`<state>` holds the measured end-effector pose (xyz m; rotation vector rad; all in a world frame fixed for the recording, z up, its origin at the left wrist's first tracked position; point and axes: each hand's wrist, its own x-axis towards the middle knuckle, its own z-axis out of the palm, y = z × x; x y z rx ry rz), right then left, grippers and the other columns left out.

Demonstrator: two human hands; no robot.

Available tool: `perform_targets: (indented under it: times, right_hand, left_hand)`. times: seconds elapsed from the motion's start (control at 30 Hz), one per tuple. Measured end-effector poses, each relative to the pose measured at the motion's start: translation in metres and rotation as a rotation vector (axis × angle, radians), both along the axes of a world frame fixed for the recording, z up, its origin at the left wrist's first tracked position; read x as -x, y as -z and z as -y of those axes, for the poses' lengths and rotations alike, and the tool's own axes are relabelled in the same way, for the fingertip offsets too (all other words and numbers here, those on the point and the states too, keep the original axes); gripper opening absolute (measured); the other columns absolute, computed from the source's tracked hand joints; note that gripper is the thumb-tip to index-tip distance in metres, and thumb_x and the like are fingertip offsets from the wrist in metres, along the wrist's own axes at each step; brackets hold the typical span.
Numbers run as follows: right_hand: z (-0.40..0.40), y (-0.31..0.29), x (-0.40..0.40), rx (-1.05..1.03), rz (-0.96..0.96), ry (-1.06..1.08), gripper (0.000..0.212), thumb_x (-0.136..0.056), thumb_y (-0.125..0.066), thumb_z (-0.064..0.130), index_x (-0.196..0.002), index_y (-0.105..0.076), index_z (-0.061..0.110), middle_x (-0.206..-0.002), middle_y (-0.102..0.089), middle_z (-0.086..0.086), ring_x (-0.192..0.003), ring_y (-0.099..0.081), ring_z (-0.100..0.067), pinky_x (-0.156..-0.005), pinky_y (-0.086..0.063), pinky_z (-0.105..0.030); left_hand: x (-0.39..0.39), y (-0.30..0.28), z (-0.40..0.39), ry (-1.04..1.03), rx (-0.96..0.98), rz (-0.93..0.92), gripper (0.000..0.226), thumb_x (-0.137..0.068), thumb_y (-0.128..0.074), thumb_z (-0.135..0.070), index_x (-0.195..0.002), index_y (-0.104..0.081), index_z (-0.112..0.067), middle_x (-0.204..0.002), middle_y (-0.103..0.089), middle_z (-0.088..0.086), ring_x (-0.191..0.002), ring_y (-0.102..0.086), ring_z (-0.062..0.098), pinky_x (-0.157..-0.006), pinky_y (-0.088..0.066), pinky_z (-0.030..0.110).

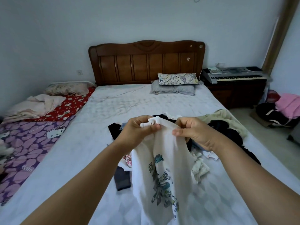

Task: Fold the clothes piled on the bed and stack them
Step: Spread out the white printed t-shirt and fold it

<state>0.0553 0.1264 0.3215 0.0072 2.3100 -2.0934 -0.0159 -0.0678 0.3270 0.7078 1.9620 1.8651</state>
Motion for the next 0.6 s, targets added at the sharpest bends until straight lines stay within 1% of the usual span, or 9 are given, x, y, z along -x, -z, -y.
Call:
perform_targets:
  times: [0.07,0.13,0.2,0.3,0.37,0.4,0.47,0.53,0.6]
  right_hand:
    - [-0.002,0.004,0.002,0.100,-0.061,0.084,0.023,-0.080,-0.068,0.002,-0.068,-0.055,0.017,-0.064,-0.058,0.003,-0.063,-0.053,-0.010,-0.055,-0.043,-0.018]
    - [-0.007,0.005,0.003,0.157,-0.098,0.143,0.021,-0.070,-0.069,0.010,-0.060,-0.055,0.022,-0.060,-0.053,0.004,-0.055,-0.049,-0.008,-0.050,-0.040,-0.019]
    - [-0.015,0.001,0.000,0.091,-0.079,0.153,0.019,-0.062,-0.073,0.012,-0.068,-0.056,0.019,-0.061,-0.056,0.003,-0.055,-0.052,-0.009,-0.049,-0.042,-0.019]
    - [-0.029,-0.001,-0.005,-0.143,0.047,0.157,0.033,-0.061,-0.083,0.008,-0.088,-0.065,0.010,-0.076,-0.068,-0.004,-0.069,-0.061,-0.018,-0.062,-0.049,-0.028]
    - [-0.033,0.000,-0.006,-0.306,0.073,0.236,0.015,-0.073,-0.078,0.007,-0.082,-0.067,0.010,-0.073,-0.066,-0.003,-0.068,-0.058,-0.018,-0.061,-0.043,-0.026]
    - [-0.034,0.001,-0.006,-0.350,0.078,0.261,0.012,-0.075,-0.077,0.008,-0.077,-0.065,0.011,-0.068,-0.063,-0.001,-0.065,-0.055,-0.015,-0.056,-0.039,-0.024]
    - [-0.033,0.005,-0.006,-0.422,0.113,0.247,0.017,-0.075,-0.078,0.012,-0.071,-0.061,0.014,-0.063,-0.059,0.004,-0.060,-0.051,-0.011,-0.053,-0.035,-0.022]
    - [-0.029,0.006,-0.007,-0.513,0.180,0.185,0.021,-0.074,-0.079,0.015,-0.069,-0.059,0.016,-0.063,-0.058,0.006,-0.060,-0.050,-0.009,-0.054,-0.035,-0.023]
    - [-0.026,0.007,-0.006,-0.501,0.199,0.148,0.025,-0.075,-0.076,0.009,-0.064,-0.053,0.014,-0.060,-0.052,0.004,-0.057,-0.046,-0.009,-0.053,-0.033,-0.022]
  left_hand:
    - [0.006,-0.002,0.008,-0.024,0.039,-0.066,0.013,-0.076,-0.073,-0.008,-0.088,-0.067,-0.009,-0.073,-0.067,0.000,-0.065,-0.062,0.011,-0.063,-0.053,0.022]
    - [0.014,-0.004,0.019,-0.115,0.148,-0.135,0.028,-0.071,-0.079,-0.013,-0.097,-0.068,-0.016,-0.077,-0.066,-0.003,-0.064,-0.061,0.009,-0.063,-0.053,0.024]
    - [0.023,-0.003,0.034,-0.189,0.256,-0.159,0.033,-0.067,-0.084,-0.018,-0.096,-0.067,-0.016,-0.076,-0.066,-0.003,-0.060,-0.062,0.008,-0.057,-0.054,0.024]
    - [0.036,0.000,0.057,-0.163,0.414,-0.174,0.044,-0.053,-0.091,-0.031,-0.087,-0.067,-0.015,-0.074,-0.067,-0.001,-0.062,-0.063,0.008,-0.058,-0.052,0.027]
    - [0.043,0.007,0.067,-0.095,0.559,-0.256,0.033,-0.060,-0.089,-0.025,-0.082,-0.066,-0.016,-0.075,-0.067,0.002,-0.067,-0.062,0.013,-0.063,-0.051,0.028]
    - [0.046,0.011,0.071,-0.083,0.633,-0.332,0.023,-0.067,-0.085,-0.018,-0.077,-0.065,-0.017,-0.074,-0.064,0.001,-0.067,-0.059,0.014,-0.062,-0.048,0.023]
    - [0.052,0.022,0.075,-0.155,0.706,-0.475,0.017,-0.077,-0.075,-0.009,-0.068,-0.062,-0.016,-0.072,-0.059,0.000,-0.068,-0.054,0.017,-0.058,-0.040,0.017]
    - [0.060,0.031,0.080,-0.275,0.713,-0.584,0.009,-0.082,-0.067,-0.007,-0.077,-0.072,-0.012,-0.078,-0.065,0.004,-0.078,-0.057,0.023,-0.068,-0.045,0.027]
    - [0.065,0.037,0.083,-0.353,0.775,-0.697,0.015,-0.085,-0.064,-0.009,-0.092,-0.076,-0.016,-0.089,-0.069,0.004,-0.088,-0.056,0.028,-0.077,-0.045,0.034]
